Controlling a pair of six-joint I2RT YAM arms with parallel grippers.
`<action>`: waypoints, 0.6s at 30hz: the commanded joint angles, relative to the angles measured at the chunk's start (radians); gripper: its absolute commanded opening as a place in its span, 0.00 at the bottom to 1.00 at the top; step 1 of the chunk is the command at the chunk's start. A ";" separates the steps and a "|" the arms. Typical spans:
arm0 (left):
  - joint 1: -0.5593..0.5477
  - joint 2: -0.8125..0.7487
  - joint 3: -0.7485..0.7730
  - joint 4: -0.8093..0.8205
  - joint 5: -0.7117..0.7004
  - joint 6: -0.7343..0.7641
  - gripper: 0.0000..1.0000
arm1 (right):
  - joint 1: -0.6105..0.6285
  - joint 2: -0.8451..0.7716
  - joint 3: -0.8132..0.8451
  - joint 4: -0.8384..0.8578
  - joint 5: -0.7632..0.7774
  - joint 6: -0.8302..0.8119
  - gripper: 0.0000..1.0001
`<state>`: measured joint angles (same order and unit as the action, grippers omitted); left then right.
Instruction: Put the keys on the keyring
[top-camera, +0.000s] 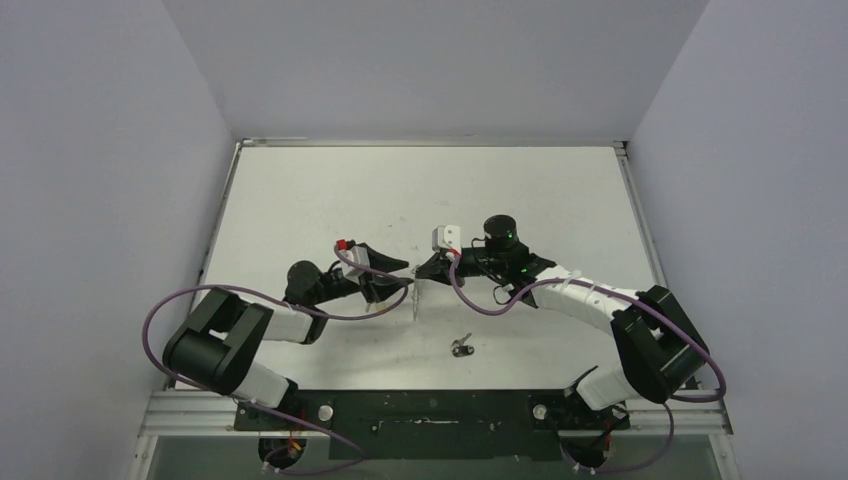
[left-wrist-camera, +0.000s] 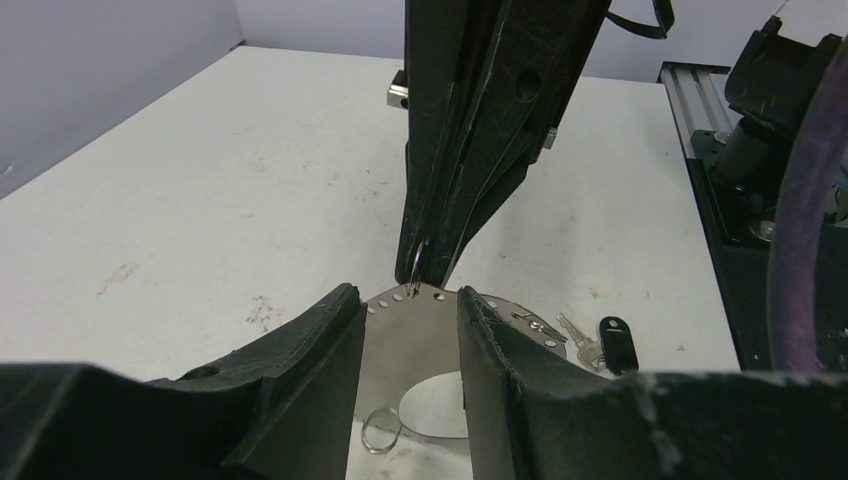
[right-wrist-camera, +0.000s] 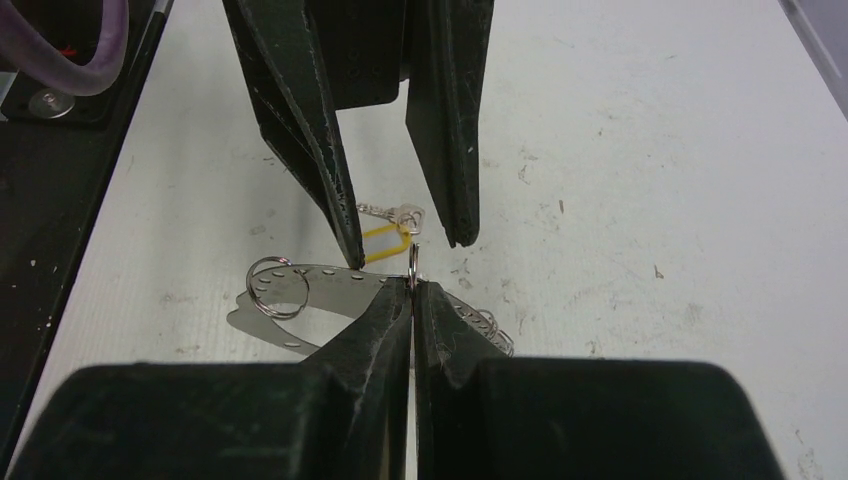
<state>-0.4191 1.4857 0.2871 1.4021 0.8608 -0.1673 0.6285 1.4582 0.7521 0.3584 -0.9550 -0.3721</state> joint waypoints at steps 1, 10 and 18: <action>-0.026 0.019 0.053 0.099 0.026 -0.016 0.37 | -0.004 -0.046 0.009 0.074 -0.053 0.003 0.00; -0.037 0.040 0.070 0.100 0.009 0.000 0.22 | -0.004 -0.054 0.007 0.070 -0.056 0.005 0.00; -0.034 0.050 0.064 0.098 0.003 0.031 0.10 | -0.003 -0.059 0.008 0.070 -0.059 0.008 0.00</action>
<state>-0.4515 1.5246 0.3317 1.4559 0.8669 -0.1600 0.6281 1.4464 0.7521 0.3580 -0.9588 -0.3649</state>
